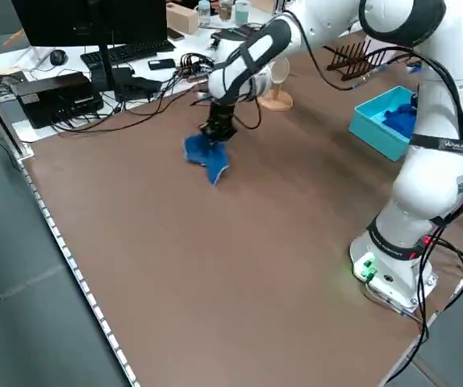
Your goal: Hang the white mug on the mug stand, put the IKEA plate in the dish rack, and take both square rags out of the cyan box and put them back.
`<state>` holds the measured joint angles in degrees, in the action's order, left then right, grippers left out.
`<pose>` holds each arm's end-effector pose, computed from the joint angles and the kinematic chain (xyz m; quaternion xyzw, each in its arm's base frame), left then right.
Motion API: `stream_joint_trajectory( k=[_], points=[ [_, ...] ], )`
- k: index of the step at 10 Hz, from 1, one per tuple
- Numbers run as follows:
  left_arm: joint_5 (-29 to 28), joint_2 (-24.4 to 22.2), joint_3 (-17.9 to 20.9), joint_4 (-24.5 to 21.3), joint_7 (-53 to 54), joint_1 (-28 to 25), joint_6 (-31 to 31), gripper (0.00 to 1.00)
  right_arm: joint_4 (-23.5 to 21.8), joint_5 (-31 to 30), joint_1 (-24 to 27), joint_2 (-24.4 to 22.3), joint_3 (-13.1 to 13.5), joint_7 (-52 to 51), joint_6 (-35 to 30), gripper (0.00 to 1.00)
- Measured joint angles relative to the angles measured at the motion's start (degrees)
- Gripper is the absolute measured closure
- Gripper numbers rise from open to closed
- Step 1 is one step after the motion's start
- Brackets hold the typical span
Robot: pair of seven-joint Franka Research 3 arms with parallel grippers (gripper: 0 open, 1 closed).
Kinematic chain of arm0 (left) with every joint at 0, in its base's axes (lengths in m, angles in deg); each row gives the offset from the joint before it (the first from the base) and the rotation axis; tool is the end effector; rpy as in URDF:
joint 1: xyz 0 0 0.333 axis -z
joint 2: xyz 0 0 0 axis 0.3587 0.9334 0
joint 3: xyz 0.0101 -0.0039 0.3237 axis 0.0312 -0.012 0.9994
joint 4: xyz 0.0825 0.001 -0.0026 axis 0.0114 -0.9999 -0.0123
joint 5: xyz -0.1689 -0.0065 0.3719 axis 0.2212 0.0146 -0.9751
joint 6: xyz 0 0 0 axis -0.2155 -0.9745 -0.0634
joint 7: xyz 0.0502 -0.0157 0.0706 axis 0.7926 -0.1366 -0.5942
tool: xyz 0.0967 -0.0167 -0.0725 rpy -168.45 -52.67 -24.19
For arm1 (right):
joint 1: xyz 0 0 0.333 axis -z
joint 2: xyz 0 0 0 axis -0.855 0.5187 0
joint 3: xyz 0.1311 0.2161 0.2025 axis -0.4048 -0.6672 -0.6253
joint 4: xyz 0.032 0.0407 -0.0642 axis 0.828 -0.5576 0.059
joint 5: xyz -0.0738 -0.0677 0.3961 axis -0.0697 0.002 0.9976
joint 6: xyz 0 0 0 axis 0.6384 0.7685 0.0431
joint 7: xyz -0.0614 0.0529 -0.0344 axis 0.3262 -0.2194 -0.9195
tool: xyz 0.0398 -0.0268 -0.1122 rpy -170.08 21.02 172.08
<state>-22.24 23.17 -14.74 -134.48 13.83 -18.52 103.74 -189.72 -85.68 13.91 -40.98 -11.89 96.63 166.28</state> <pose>0.5956 0.0465 0.1906 -0.9802 0.1853 0.0141 0.0683 0.3133 0.4094 0.2261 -0.9940 0.1096 0.0044 0.0008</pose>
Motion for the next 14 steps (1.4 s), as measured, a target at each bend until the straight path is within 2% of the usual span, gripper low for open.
stream_joint_trajectory(
  k=[2, 4, 6, 9, 10, 12, 14],
  points=[
    [0.0, -0.16, -7.09, -0.95, -8.73, 0.12, 0.0, 0.97, 1.45, -0.95, 3.2, -2.34, 0.27, -0.68, -3.45, 0.96],
    [0.0, -0.27, -13.79, -1.0, -17.8, 0.69, -0.18, 0.97, 4.8, -1.04, 5.68, -6.09, 0.33, -2.39, -12.55, 0.96],
    [0.0, -0.84, -14.76, -1.12, -19.49, 0.9, -4.64, 0.97, 7.8, -1.08, 7.17, -9.83, 0.34, -4.23, -20.82, 0.96],
    [0.0, -3.06, -11.47, -3.51, -18.81, -0.56, -12.21, 0.97, 11.7, -1.07, 10.8, -15.91, 0.65, -10.15, -32.86, 0.96],
    [-0.11, -3.19, -9.37, -5.17, -18.68, -0.59, -12.39, 0.97, 12.23, -1.06, 12.25, -18.18, 2.05, -14.33, -35.8, 0.96],
    [-0.65, -3.14, -3.42, -7.37, -16.56, -0.68, -12.38, 0.97, 12.83, -1.04, 13.41, -22.43, 8.99, -24.16, -39.96, 0.96],
    [-2.54, -2.98, 4.95, -8.0, -8.42, -0.91, -11.94, 0.97, 12.81, -1.07, 13.89, -24.43, 17.5, -34.37, -40.9, 0.96]
  ],
)
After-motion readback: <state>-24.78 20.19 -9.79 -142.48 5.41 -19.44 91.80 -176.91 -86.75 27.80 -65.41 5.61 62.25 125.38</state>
